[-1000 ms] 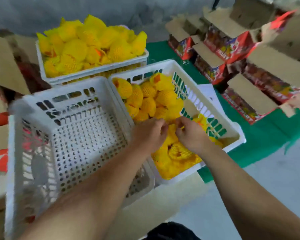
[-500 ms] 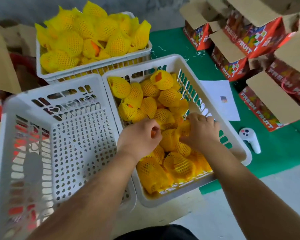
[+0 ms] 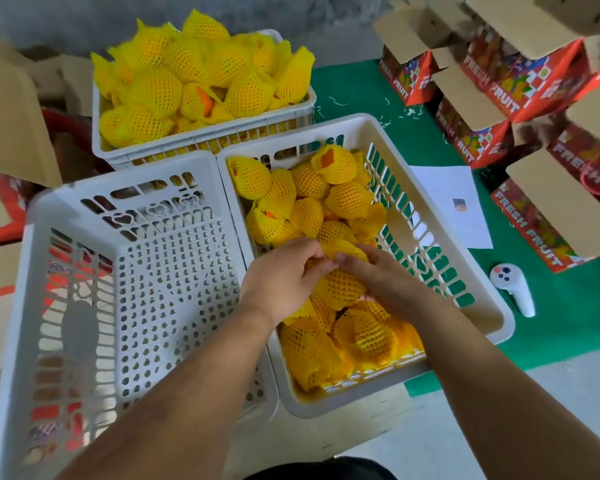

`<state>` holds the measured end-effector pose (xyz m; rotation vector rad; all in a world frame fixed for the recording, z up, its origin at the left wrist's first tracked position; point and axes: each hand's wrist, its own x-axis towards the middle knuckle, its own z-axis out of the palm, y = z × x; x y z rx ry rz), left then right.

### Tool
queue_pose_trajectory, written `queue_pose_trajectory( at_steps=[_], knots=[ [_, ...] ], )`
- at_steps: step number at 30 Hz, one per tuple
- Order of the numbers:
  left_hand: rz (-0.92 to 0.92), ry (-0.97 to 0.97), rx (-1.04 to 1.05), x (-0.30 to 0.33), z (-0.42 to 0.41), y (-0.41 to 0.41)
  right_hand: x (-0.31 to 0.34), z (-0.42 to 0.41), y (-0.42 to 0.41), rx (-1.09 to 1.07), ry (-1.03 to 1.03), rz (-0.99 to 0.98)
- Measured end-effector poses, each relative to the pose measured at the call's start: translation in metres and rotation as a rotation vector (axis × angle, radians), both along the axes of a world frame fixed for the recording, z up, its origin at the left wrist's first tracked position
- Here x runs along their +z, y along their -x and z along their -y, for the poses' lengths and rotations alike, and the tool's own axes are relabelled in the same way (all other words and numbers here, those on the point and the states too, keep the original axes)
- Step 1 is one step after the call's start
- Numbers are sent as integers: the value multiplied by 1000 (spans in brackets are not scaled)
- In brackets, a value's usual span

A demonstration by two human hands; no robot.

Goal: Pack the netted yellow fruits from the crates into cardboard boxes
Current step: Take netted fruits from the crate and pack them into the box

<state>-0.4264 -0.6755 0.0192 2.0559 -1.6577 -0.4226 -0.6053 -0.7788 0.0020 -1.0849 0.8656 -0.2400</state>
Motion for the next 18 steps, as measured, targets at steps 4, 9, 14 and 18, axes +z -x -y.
queue_pose_trajectory(
  at_steps=[4,9,14,18],
  knots=[
    [-22,15,54,1,0,0,0,-7,0,141,-165,46],
    [-186,55,138,9,1,3,-2,-6,-2,139,-145,136],
    [27,4,43,6,1,7,-4,0,0,-99,-254,270],
    [47,-3,8,0,4,3,-4,1,0,-54,-303,370]
  ],
)
